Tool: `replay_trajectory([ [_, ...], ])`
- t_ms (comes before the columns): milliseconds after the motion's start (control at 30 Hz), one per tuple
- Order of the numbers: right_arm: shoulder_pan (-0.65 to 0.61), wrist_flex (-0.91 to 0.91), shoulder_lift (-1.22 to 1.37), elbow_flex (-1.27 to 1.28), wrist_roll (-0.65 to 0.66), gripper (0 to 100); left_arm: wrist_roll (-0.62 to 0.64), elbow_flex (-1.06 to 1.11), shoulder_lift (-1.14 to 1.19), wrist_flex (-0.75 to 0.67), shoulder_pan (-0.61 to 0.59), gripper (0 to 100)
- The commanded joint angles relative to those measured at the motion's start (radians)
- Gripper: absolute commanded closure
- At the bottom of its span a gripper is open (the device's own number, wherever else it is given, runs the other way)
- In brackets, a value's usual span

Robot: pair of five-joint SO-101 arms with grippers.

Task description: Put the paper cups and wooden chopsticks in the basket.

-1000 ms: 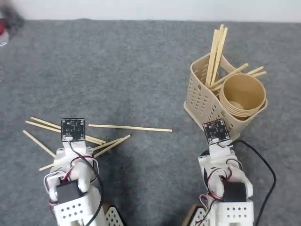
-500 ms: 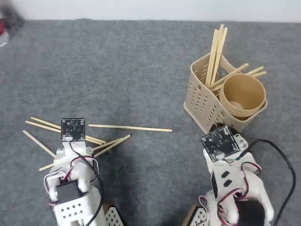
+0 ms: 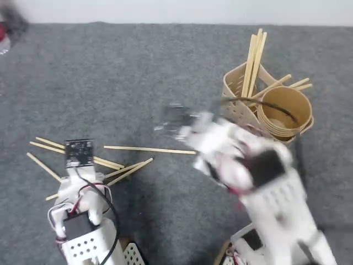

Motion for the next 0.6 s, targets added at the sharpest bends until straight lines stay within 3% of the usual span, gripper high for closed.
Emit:
replay_trajectory([
  [0, -0.097, 0.077, 0.303, -0.276, 0.074, 78.6, 0.147, -0.027, -0.009, -0.049, -0.118, 99],
  [67, -0.107, 0.084, 0.446, -0.379, 0.092, 78.6, 0.209, -0.027, -0.009, -0.086, -0.183, 99],
  [200, -0.108, 0.091, 0.717, -0.552, 0.133, 78.6, 0.199, -0.019, -0.009, -0.141, -0.265, 99],
  [567, -0.108, 0.031, 1.204, -0.75, 0.199, 78.6, 0.195, -0.004, -0.009, -0.144, -0.333, 99],
])
